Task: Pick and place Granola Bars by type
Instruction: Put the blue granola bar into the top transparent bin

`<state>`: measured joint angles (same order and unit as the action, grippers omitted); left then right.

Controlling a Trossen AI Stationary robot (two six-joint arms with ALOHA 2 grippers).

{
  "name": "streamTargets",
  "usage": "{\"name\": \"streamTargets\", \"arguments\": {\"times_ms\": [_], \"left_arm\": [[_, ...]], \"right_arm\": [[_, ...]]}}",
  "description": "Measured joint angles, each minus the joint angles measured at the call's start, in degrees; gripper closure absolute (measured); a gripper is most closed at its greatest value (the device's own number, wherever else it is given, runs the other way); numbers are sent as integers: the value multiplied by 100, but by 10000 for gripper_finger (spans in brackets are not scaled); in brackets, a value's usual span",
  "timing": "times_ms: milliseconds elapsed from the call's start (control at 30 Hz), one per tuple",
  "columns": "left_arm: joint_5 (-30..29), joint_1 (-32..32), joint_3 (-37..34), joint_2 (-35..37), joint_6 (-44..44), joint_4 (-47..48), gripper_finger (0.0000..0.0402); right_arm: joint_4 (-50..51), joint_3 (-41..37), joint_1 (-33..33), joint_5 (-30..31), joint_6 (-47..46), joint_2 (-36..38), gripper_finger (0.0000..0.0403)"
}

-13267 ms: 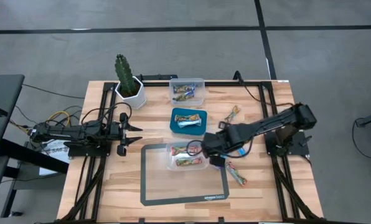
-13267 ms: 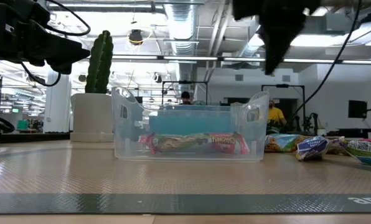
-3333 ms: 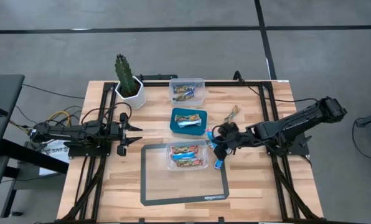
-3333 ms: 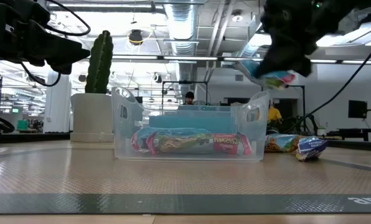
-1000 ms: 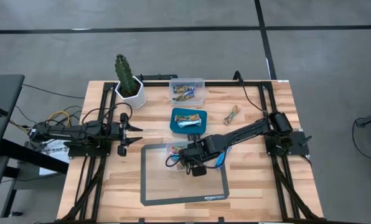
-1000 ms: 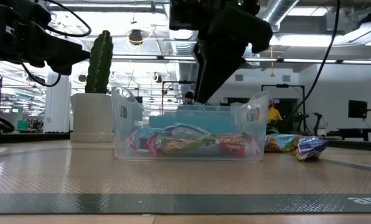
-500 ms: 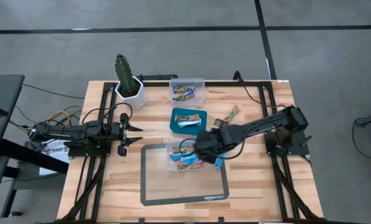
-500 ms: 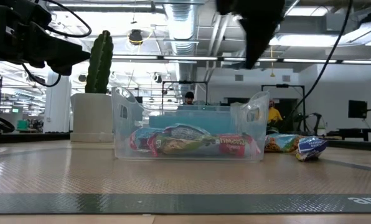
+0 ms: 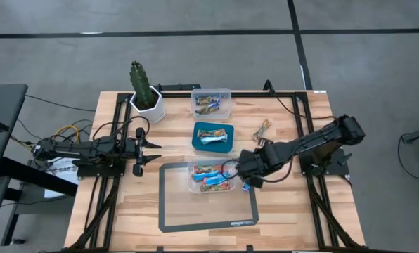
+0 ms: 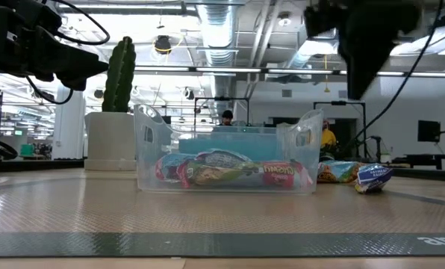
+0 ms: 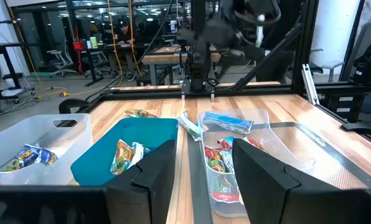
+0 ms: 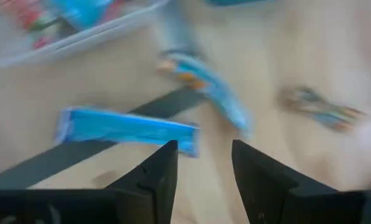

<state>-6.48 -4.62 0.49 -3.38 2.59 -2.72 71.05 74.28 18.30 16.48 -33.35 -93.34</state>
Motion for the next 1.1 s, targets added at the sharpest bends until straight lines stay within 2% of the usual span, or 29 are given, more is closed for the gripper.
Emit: {"name": "streamTargets", "arguments": {"times_ms": [133,267,400,700,900,1100], "left_arm": [[0,0,-1,0,-1,-1,248],[2,1,0,0,0,0,248],[2,0,0,0,0,0,248],[2,0,-1,0,0,0,248],[2,-1,-1,0,0,0,248],[2,1,0,0,0,0,248]], "right_arm": [[-933,-788,173,-786,921,179,259],[-1424,-1247,358,-1001,1778,201,263],[-1695,-1395,402,-1004,2605,130,266],[-2122,-1397,370,-565,4558,-240,264],[-2231,-1399,370,-534,5121,-267,253],[-2232,-1399,334,-434,5285,-270,223]]}}
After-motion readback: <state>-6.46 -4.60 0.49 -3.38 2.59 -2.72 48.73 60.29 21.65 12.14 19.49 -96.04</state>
